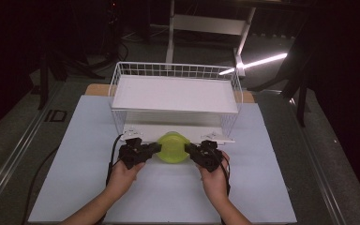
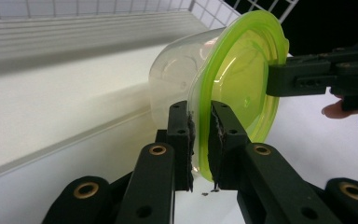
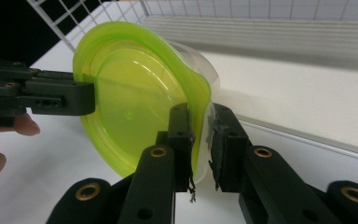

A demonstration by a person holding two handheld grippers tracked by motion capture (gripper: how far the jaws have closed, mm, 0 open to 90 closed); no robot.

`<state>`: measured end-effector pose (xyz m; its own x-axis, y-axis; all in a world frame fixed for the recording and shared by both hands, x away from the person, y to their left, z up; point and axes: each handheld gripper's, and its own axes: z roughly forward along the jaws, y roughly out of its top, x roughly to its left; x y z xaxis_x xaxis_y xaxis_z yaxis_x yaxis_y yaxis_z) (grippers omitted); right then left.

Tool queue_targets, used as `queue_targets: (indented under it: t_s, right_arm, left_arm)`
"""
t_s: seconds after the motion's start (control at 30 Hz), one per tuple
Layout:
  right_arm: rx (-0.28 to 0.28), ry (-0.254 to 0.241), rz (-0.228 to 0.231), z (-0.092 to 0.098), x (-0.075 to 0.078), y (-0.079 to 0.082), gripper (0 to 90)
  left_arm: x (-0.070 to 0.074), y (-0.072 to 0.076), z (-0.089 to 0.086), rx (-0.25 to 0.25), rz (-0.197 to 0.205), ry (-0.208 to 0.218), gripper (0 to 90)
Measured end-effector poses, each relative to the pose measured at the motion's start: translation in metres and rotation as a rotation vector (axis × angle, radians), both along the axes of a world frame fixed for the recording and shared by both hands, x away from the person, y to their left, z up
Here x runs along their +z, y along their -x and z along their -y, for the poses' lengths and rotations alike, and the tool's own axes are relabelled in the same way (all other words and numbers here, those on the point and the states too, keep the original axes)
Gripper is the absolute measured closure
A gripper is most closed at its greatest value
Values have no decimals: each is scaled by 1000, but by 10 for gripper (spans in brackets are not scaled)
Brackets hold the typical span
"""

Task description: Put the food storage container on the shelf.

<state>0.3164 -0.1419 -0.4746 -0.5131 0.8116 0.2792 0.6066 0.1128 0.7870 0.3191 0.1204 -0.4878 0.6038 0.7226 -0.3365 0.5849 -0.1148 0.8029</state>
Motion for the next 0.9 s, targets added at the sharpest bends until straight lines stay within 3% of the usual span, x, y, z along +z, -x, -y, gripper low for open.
queue_targets:
  t_s: [0.37,0.5,0.63,0.9]
  right_arm:
    - [-42,14,-10,0,-11,-18,789]
    - [-48,41,7,-3,-10,-22,790]
    - [-56,51,-15,-4,-12,-29,791]
    - [-80,36,-13,-3,-13,-39,766]
  left_arm:
    - [-7,-20,7,24,-4,-21,804]
    - [-11,-28,8,35,-8,-20,802]
    - [-15,-35,9,42,-16,-22,800]
    - [-14,-44,10,26,25,0,786]
